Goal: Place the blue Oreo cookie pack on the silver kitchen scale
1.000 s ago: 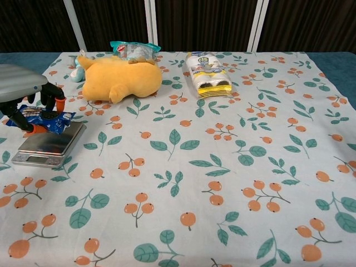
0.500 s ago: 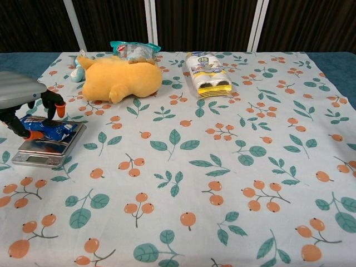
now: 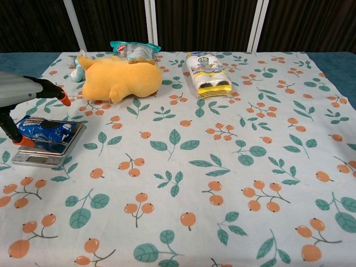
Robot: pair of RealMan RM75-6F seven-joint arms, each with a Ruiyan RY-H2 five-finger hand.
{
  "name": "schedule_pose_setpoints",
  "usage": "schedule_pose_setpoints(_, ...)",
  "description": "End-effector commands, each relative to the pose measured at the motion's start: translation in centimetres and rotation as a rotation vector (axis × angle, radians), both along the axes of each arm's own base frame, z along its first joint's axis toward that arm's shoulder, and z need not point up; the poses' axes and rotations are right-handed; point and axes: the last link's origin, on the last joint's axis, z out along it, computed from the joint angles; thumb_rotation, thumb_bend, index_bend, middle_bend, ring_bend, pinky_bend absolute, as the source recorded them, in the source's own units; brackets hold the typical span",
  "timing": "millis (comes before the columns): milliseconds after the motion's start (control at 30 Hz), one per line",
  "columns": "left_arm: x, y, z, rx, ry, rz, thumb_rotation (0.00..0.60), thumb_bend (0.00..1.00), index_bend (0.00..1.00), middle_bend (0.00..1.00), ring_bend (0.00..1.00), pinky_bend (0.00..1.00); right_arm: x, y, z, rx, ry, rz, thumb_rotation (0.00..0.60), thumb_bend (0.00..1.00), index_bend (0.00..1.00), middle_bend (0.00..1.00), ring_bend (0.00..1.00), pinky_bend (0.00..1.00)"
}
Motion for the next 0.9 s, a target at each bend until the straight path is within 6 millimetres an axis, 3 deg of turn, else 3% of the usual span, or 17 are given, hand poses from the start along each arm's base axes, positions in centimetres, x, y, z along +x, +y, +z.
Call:
schedule_pose_setpoints(33,1.8,0.3,1.5,0.056,-0.044,-0.031,0.600,0.09,0.16,0.07,0.00,0.07,0.0,0.0,0.1,-0.004,-0.001,-0.001,0.600,0.59,0.00,0.07,0.02,0.00)
schedule_pose_setpoints(200,4.0,-0.6,4.0,0.108,-0.118,-0.082,0.600,0.09,0.12,0.08,0.00,0.09,0.0,0.0,0.0,0.007,0.000,0.000,0.600,0.59,0.00,0.07,0.02,0.00)
schedule_pose_setpoints(333,4.5,-2.8,7.4,0.173,-0.177,-0.108,0.600,0.09,0.10,0.08,0.00,0.10,0.1,0.1,0.0,0.012,0.001,0.000,0.600,0.59,0.00,0.07,0.02,0.00)
schedule_pose_setpoints(433,3.4,-4.9,10.5,0.253,-0.196,-0.104,0.600,0.09,0.10,0.08,0.00,0.10,0.2,0.2,0.2,0.009,-0.004,0.003,0.600,0.59,0.00,0.07,0.02,0.00)
schedule_pose_setpoints(633,-0.1,-8.9,14.5,0.360,-0.253,-0.073,0.600,0.09,0.10,0.08,0.00,0.10,0.2,0.2,0.1,0.025,-0.004,0.003,0.600,0.59,0.00,0.07,0.02,0.00)
schedule_pose_setpoints(767,-2.9,-10.2,15.6,0.395,-0.199,-0.048,0.600,0.09,0.09,0.08,0.00,0.09,0.3,0.2,0.1,0.033,-0.004,0.012,0.600,0.59,0.00,0.07,0.01,0.00)
schedule_pose_setpoints(900,-5.0,-10.4,15.5,0.374,-0.197,-0.010,0.600,0.09,0.09,0.08,0.00,0.09,0.3,0.3,0.2,0.027,-0.002,0.012,0.600,0.59,0.00,0.07,0.01,0.00)
